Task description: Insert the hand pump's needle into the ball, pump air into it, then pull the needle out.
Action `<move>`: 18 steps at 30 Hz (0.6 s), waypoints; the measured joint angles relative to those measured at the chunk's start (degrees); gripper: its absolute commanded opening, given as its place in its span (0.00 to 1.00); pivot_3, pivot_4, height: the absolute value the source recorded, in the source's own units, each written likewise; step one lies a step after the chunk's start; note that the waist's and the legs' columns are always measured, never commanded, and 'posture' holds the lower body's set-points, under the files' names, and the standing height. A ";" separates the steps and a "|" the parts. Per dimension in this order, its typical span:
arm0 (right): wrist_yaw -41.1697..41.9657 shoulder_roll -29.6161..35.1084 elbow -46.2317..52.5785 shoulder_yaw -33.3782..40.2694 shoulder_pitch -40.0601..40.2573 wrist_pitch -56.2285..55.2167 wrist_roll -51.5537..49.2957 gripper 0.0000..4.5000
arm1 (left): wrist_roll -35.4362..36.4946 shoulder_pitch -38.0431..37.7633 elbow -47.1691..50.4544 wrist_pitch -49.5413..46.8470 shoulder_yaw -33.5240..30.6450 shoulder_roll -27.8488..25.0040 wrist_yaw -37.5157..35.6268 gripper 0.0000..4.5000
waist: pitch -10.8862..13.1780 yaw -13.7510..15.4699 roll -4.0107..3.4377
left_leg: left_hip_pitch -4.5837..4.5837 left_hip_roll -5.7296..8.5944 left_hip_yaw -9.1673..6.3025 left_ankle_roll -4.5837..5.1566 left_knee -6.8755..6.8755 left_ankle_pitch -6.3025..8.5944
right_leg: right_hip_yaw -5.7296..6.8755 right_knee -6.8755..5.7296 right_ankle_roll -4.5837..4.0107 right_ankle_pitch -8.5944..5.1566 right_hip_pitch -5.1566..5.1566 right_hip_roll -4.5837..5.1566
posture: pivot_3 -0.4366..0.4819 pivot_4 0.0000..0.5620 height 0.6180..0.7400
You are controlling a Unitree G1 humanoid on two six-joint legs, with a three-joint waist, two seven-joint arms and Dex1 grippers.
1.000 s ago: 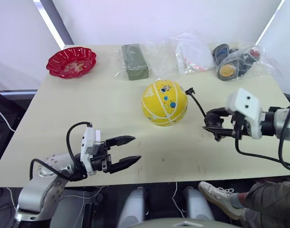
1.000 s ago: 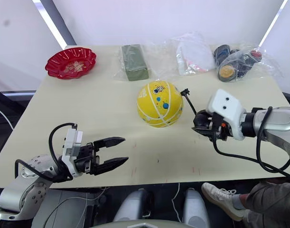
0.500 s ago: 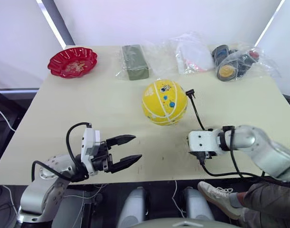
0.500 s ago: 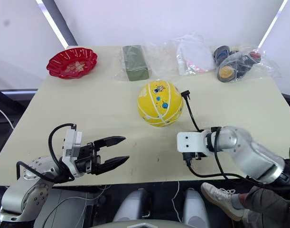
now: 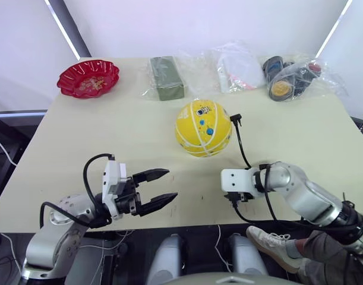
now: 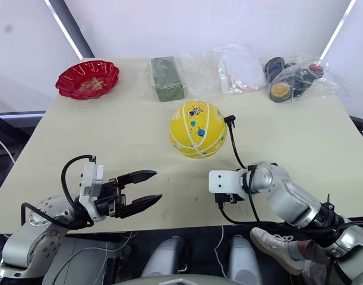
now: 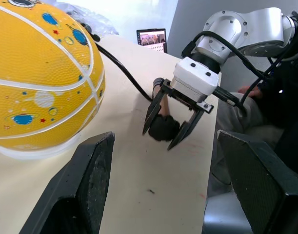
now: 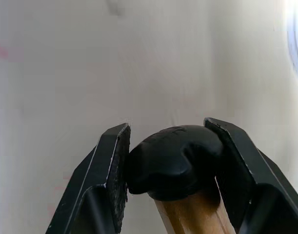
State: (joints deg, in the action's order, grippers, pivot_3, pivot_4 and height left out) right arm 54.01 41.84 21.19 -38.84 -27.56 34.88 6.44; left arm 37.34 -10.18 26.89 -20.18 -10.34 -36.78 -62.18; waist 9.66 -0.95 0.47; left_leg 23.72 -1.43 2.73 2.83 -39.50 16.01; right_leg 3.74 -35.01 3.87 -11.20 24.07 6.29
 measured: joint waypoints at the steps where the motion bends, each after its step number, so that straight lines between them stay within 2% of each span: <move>1: 0.41 -1.11 0.00 0.00 0.00 -0.03 -0.10 0.43 | 0.00 -0.15 0.00 0.09 0.00 -0.01 -0.02 0.80 | 0.00 -0.01 0.00 | 0.00 -0.04 0.00 -0.02 0.00 -0.01 | 0.00 0.00 -0.03 0.02 0.00 -0.04 | 0.48 0.27 1.00; 18: 2.67 -12.12 -8.87 -0.62 -1.77 -5.32 1.58 0.43 | 0.02 -2.64 -0.04 1.90 -0.57 -1.26 -0.70 0.80 | -0.01 -0.24 0.01 | -0.04 -0.72 0.06 -0.39 -0.01 -0.23 | -0.03 -0.03 -0.53 0.32 0.13 -0.75 | 0.48 0.27 1.00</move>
State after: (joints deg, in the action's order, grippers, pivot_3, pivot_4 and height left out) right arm 56.68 29.72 12.32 -39.46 -29.33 29.57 8.02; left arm 37.36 -12.82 26.86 -18.28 -10.91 -38.04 -62.88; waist 9.65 -1.19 0.48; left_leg 23.67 -2.15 2.80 2.44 -39.51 15.78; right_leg 3.71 -35.04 3.33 -10.88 24.20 5.54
